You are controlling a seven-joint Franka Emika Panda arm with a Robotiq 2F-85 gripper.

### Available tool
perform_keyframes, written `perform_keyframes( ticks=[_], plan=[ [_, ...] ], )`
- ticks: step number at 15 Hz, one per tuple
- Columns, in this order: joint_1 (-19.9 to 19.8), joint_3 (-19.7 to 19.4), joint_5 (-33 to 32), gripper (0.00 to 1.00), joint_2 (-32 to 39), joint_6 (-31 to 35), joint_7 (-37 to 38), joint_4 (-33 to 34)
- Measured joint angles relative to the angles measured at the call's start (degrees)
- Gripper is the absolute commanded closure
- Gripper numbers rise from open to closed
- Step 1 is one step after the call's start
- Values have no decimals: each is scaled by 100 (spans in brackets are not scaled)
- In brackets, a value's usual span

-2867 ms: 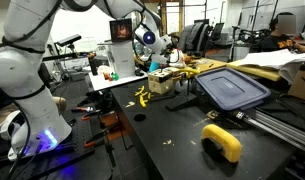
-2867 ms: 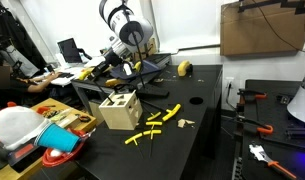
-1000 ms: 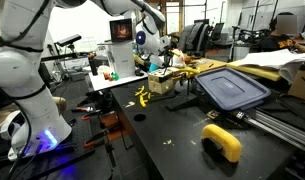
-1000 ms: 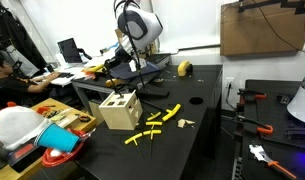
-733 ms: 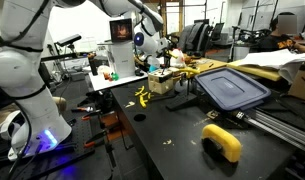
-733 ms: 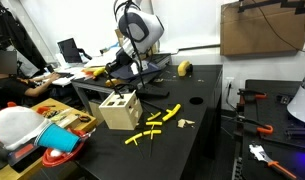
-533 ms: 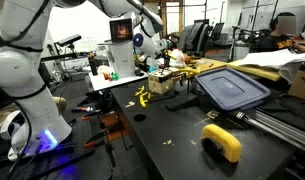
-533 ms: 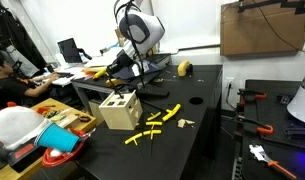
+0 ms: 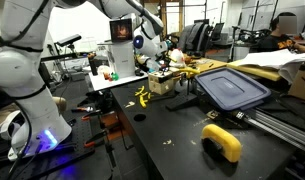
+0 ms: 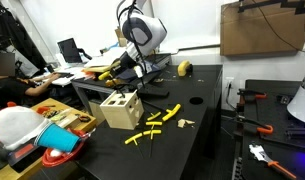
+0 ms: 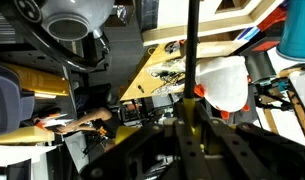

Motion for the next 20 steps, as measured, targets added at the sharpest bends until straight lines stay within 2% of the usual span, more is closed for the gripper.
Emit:
perform_keyframes(
  ticks=[6,11,12,14,20],
  plan=[
    [175,-139,0,97,298,-7,-24,18],
    [561,-389,32,97,537,-7,-30,73],
    [644,-457,66,62,545,-7,-32,77],
    [792,-605,160,55,544,-7,-37,87],
    [1242,-1093,431,11,509,-8,-53,115]
  ],
)
